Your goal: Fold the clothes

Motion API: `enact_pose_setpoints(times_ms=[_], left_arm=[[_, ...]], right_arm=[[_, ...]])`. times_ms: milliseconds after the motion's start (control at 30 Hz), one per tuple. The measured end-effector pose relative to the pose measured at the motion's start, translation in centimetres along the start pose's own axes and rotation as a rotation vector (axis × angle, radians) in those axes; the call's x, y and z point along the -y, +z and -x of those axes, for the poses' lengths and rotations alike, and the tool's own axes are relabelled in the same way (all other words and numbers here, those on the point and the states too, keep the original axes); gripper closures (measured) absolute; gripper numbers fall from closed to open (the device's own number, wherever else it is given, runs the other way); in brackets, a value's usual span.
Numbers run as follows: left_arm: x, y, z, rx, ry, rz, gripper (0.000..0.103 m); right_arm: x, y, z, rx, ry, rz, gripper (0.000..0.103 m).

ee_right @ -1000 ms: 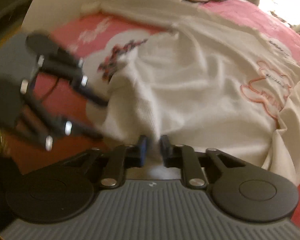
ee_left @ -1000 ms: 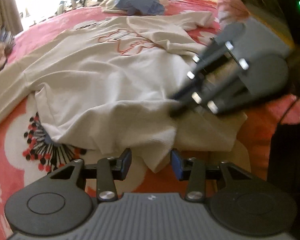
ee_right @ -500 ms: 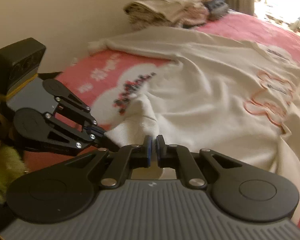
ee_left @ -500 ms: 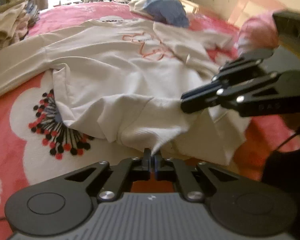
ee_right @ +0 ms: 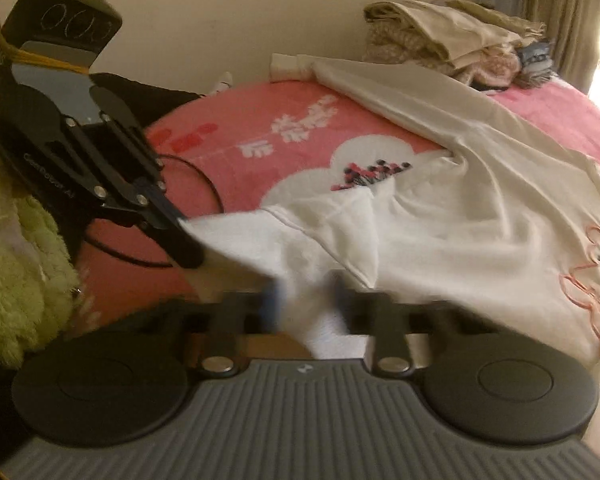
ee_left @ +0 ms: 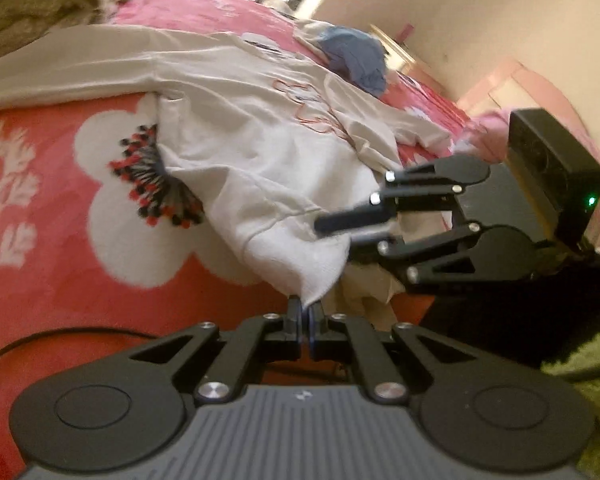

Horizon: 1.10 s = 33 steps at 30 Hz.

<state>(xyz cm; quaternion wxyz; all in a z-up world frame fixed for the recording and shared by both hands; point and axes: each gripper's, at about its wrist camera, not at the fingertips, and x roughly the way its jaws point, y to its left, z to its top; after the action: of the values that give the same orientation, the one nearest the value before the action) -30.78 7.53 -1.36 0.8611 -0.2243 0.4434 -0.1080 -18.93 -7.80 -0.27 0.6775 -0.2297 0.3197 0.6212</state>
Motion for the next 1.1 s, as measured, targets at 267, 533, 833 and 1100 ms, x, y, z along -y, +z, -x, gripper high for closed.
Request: enact_pose_setpoints(times_ms=[267,533,833,1100], left_arm=[[-3.3,-1.7,-1.0,-0.085,0.038,0.111,0.1],[-4.7,-2.7,-2.3,-0.19,0.039,0.071,0.102],[-7.4,-0.8,1.9,-0.176,0.087,0.066,0.085],[-5.5,3.4,-2.4,-0.182,0.013,0.003,0.051]], right_arm=[[-2.4,1.1,-3.4,-0.087,0.228,0.036,0.098],[-3.8,1.3,-4.0,-0.065,0.41,-0.071,0.099],[-3.7,1.4,-2.3,-0.061,0.293,-0.049,0.095],[1.0,0.3,-1.1,-0.036,0.061,-0.171,0.067]])
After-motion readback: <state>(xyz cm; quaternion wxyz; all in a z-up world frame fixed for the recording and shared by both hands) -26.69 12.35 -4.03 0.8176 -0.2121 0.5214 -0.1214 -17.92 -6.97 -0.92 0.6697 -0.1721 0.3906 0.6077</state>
